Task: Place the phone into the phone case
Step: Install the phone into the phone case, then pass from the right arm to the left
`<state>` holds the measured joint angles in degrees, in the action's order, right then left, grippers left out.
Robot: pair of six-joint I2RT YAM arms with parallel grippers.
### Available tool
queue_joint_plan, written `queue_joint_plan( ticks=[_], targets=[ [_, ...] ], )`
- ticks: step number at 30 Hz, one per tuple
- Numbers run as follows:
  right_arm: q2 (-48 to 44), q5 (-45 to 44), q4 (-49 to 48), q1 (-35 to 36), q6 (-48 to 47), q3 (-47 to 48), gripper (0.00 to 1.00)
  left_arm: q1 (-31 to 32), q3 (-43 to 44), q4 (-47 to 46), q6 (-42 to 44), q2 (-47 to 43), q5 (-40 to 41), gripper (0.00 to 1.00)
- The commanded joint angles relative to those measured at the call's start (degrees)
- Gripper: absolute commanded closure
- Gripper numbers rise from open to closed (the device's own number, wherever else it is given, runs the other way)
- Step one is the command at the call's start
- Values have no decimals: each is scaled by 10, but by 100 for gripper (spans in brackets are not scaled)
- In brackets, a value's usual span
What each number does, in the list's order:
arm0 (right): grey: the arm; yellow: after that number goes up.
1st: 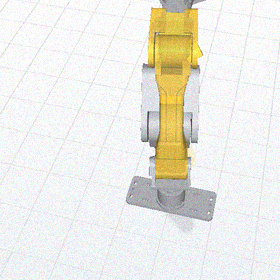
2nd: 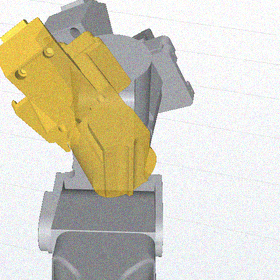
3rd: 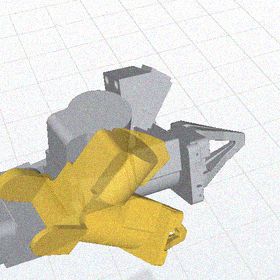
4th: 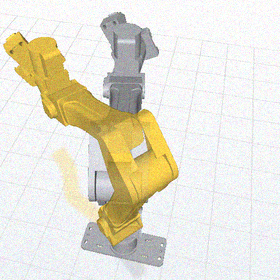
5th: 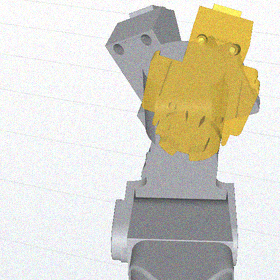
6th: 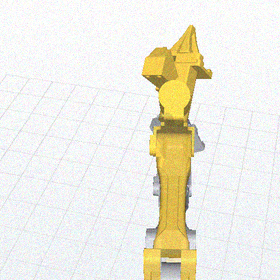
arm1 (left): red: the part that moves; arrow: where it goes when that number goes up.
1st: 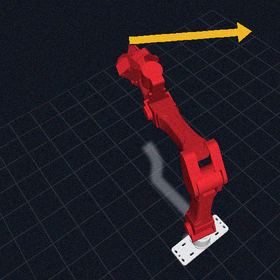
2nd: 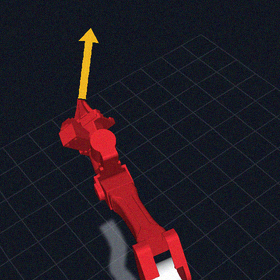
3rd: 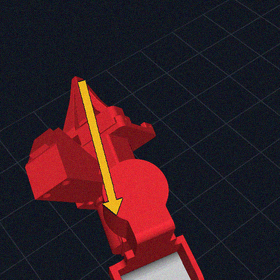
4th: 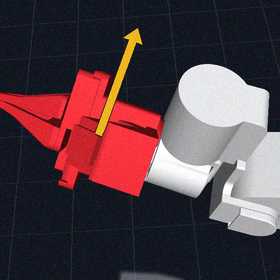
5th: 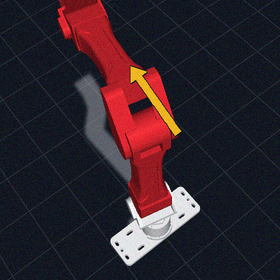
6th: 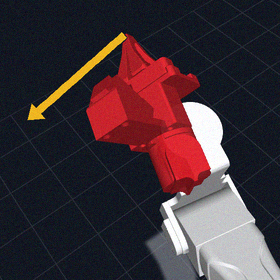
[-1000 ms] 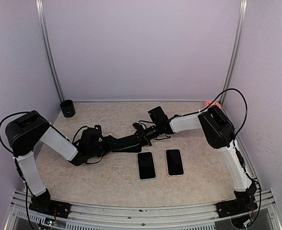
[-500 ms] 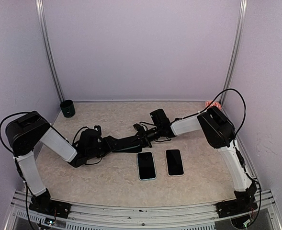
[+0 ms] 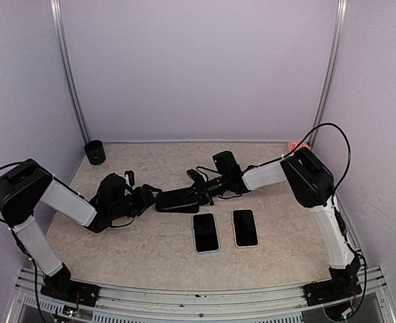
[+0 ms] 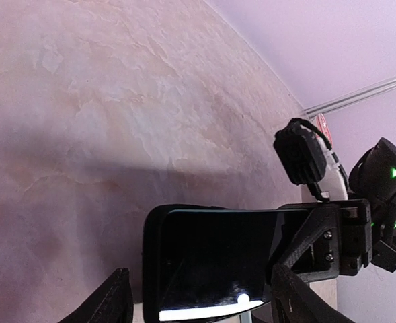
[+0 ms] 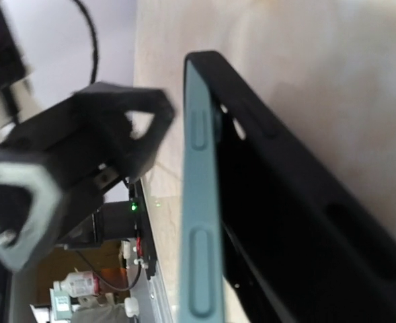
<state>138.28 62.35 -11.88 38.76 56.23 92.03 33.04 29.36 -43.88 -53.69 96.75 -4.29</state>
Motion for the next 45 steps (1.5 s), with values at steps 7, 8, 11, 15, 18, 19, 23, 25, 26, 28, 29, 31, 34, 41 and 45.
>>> queue_joint_plan(
  ticks=[7, 8, 11, 15, 18, 19, 23, 25, 26, 28, 29, 31, 34, 41, 45],
  targets=[
    [-86, 35, 0, -1, -91, -9, 100, -18, -4, -1, 31, -14, -33, 32],
    [-89, 37, 0, -1, -95, -12, 100, -18, -3, -10, 34, -13, -43, 32],
    [-98, 40, 12, -1, -111, -17, 100, -18, -5, -54, 36, -9, -81, 33],
    [-112, 43, 20, -1, -133, -32, 100, -16, -13, -116, 33, -4, -132, 33],
    [-125, 44, 24, -1, -144, -45, 100, -13, -17, -154, 28, 5, -168, 34],
    [-129, 44, 25, -1, -147, -49, 100, -12, -19, -164, 27, 7, -176, 35],
    [-153, 46, 24, -1, -159, -68, 100, -7, -25, -181, 26, 7, -192, 36],
    [-167, 49, 21, -1, -166, -80, 100, -4, -30, -188, 25, 3, -197, 36],
    [-175, 50, 20, -1, -169, -86, 100, -3, -30, -194, 23, 3, -201, 36],
    [-186, 52, 19, 0, -177, -97, 100, 2, -32, -215, 19, 2, -218, 37],
    [-191, 53, 21, -1, -182, -103, 100, 5, -30, -222, 16, 2, -224, 38],
    [-200, 52, 25, 0, -192, -113, 100, 11, -28, -226, 13, 1, -229, 39],
    [-213, 54, 26, 0, -205, -128, 100, 21, -20, -224, 14, -4, -234, 39],
    [-238, 53, 31, 3, -224, -150, 100, 38, -6, -229, 14, -4, -251, 43],
    [-245, 55, 30, 6, -230, -160, 100, 44, -5, -246, 10, -2, -262, 50]
  ],
)
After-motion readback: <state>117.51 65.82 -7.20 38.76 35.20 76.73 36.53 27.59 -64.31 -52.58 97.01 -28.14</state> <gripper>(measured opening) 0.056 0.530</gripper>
